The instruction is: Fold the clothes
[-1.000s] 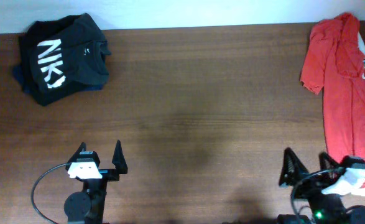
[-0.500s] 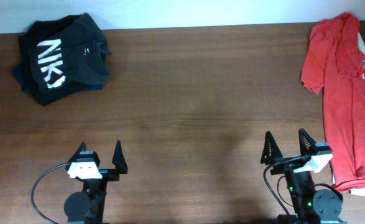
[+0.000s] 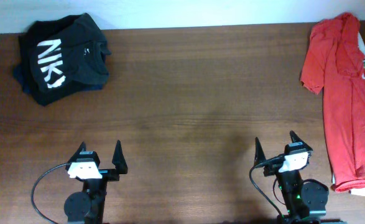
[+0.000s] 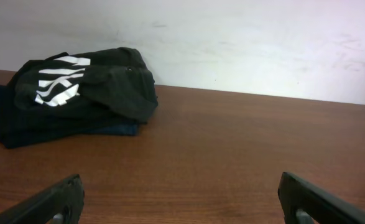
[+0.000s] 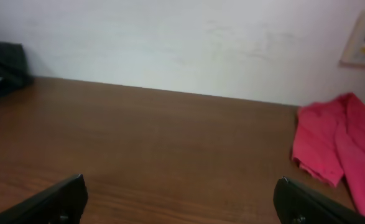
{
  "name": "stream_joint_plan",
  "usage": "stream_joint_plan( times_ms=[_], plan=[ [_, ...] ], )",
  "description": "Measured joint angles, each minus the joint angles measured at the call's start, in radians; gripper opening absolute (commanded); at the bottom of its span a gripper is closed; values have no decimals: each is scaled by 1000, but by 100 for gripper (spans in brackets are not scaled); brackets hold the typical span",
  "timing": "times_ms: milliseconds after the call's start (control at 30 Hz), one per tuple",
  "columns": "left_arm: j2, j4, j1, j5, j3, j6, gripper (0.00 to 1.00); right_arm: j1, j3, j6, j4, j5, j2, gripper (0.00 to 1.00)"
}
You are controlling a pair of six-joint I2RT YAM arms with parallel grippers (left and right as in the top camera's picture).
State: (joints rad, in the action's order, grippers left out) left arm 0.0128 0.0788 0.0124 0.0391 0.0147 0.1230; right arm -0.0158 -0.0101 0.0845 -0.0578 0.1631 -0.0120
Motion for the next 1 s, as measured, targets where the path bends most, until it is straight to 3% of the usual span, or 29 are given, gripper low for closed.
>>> stream_joint_plan(
  times_ms=[1000],
  plan=[
    [0,0,0,0,0,0,99,50,0,47,-1,-12,0,99]
  ],
)
